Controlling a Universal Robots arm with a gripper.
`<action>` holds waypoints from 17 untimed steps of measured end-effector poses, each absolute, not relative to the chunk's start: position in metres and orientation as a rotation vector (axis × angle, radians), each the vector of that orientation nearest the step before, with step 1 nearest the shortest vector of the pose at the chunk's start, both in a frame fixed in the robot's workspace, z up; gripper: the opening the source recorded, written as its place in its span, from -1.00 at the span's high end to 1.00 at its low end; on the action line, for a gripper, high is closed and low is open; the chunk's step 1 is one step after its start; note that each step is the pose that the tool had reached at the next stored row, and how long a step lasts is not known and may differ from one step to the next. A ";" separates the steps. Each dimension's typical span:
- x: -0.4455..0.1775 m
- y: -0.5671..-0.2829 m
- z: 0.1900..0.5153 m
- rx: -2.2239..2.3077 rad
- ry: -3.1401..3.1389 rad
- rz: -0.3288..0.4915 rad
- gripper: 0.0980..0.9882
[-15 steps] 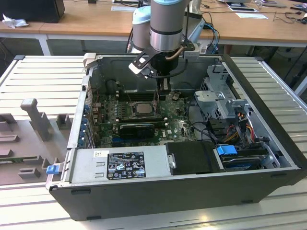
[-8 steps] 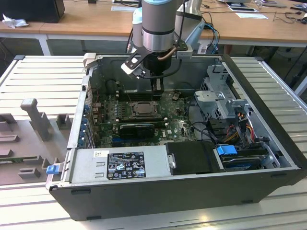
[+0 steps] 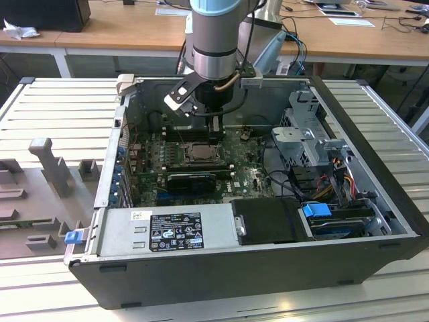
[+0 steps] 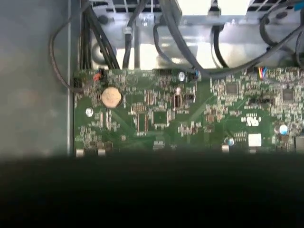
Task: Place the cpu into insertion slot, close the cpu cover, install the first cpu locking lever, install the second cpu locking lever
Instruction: 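Close the cpu cover, then install the first cpu locking lever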
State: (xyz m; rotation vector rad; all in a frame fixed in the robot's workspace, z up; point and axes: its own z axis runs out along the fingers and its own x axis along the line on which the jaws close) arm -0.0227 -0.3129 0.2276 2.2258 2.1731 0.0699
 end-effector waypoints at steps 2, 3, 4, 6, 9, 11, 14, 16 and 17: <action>-0.030 -0.313 0.227 2.229 2.176 0.063 0.98; -0.032 -0.313 0.227 2.230 2.177 0.061 0.98; -0.034 -0.313 0.227 2.230 2.177 0.061 0.98; -0.041 -0.313 0.227 2.230 2.177 0.061 0.98; -0.043 -0.313 0.227 2.230 2.177 0.061 0.98; -0.044 -0.313 0.227 2.230 2.177 0.061 0.98; -0.045 -0.313 0.227 2.230 2.177 0.061 0.98; -0.045 -0.313 0.228 2.230 2.178 0.060 0.98; -0.045 -0.313 0.230 2.230 2.177 0.061 0.98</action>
